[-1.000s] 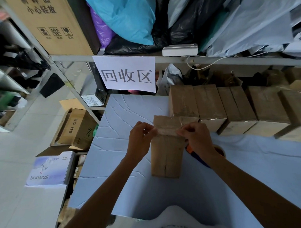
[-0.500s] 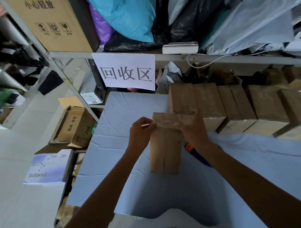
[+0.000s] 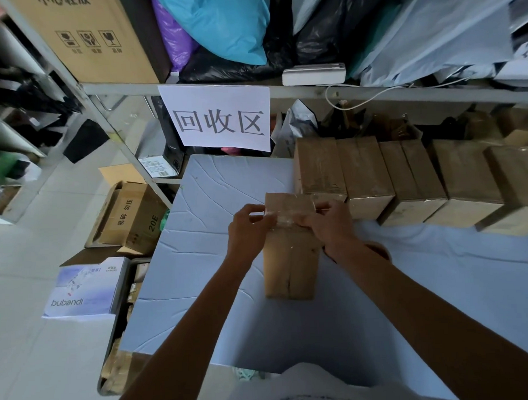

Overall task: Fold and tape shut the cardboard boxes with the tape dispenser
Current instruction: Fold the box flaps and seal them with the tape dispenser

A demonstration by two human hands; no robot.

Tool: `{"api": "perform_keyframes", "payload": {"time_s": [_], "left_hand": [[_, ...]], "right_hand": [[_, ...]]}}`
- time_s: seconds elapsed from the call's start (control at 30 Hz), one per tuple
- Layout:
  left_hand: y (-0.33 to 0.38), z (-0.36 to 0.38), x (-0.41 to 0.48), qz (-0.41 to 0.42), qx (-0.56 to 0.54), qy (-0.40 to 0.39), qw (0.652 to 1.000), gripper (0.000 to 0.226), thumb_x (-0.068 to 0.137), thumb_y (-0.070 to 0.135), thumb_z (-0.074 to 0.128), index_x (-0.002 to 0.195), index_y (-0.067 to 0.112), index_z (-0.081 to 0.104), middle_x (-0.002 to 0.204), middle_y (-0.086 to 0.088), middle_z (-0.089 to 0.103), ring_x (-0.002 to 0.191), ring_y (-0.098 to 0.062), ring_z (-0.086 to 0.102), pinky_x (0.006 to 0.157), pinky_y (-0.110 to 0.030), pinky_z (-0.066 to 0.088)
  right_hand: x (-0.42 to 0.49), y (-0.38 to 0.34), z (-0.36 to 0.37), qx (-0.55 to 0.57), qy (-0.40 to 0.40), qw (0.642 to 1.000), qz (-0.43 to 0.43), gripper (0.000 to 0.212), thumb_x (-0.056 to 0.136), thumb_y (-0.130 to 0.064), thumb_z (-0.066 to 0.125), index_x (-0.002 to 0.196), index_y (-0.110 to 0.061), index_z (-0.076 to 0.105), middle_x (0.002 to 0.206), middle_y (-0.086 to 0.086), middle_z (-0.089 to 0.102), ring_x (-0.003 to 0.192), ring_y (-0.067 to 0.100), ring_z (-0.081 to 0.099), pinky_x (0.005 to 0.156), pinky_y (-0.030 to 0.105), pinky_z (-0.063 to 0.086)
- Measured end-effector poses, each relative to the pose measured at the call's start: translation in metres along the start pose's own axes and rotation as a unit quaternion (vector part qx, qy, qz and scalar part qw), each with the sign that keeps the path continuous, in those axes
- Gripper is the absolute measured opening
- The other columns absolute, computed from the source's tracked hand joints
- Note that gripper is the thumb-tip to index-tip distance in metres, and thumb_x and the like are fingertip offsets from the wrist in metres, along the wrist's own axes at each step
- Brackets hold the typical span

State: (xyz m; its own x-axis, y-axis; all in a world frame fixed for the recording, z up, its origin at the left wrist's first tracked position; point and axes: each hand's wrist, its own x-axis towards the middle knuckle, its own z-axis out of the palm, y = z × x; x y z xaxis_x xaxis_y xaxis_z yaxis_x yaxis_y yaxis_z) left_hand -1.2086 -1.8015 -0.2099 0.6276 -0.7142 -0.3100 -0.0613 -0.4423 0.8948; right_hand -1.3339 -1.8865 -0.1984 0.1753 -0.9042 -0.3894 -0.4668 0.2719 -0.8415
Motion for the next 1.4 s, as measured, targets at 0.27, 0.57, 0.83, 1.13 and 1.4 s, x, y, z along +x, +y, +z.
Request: {"api": "perform_keyframes", "payload": {"time_s": [0.27,0.57,0.83,1.13,1.4], "left_hand": [[0.008,-0.005,-0.003,-0.004,-0.005,-0.010,1.000,0.031,0.089,0.022,0.065,0.116,0.007,0.065,0.106,-0.014,0.069,0.094,-0.027,0.067,0.081,-0.042,0.057],[0.010,-0.005,-0.010,0.007,0.017,0.006,1.000,0.028,0.092,0.017,0.061,0.116,0.006,0.066,0.104,-0.011,0.070,0.088,-0.023,0.067,0.078,-0.037,0.057],[0.011,-0.011,-0.007,-0.060,-0.055,-0.015,0.997,0.033,0.083,0.021,0.072,0.112,0.005,0.067,0.095,-0.011,0.069,0.084,-0.025,0.067,0.065,-0.030,0.055],[0.001,-0.015,-0.011,-0.017,-0.058,-0.035,0.998,0.026,0.084,0.009,0.069,0.110,0.005,0.067,0.086,-0.008,0.071,0.075,-0.018,0.069,0.055,-0.025,0.054],[-0.007,-0.030,-0.009,-0.141,-0.168,0.027,0.975,0.032,0.090,0.010,0.053,0.120,0.012,0.065,0.094,-0.006,0.067,0.080,-0.019,0.062,0.064,-0.028,0.052]], "right_hand": [[0.001,-0.004,-0.020,0.051,-0.071,0.996,0.016,0.018,0.079,0.000,0.071,0.077,-0.017,0.064,0.069,-0.003,0.065,0.053,0.003,0.065,0.051,0.021,0.055],[-0.008,-0.003,-0.021,0.008,-0.094,0.996,-0.007,0.019,0.091,0.002,0.054,0.097,-0.010,0.067,0.083,0.004,0.065,0.094,0.025,0.065,0.085,0.047,0.055],[-0.008,-0.002,-0.029,0.127,-0.128,0.980,0.079,0.035,0.077,-0.021,0.075,0.104,-0.002,0.063,0.094,0.013,0.069,0.077,0.022,0.067,0.054,0.032,0.056],[0.000,0.011,-0.039,0.113,-0.165,0.980,0.014,0.025,0.071,0.007,0.075,0.089,-0.008,0.066,0.097,0.016,0.070,0.072,0.019,0.068,0.049,0.020,0.052],[-0.010,0.036,-0.047,0.076,-0.373,0.924,-0.022,0.080,0.076,0.016,0.061,0.143,-0.022,0.039,0.133,0.006,0.054,0.114,0.019,0.056,0.094,0.041,0.050]]}}
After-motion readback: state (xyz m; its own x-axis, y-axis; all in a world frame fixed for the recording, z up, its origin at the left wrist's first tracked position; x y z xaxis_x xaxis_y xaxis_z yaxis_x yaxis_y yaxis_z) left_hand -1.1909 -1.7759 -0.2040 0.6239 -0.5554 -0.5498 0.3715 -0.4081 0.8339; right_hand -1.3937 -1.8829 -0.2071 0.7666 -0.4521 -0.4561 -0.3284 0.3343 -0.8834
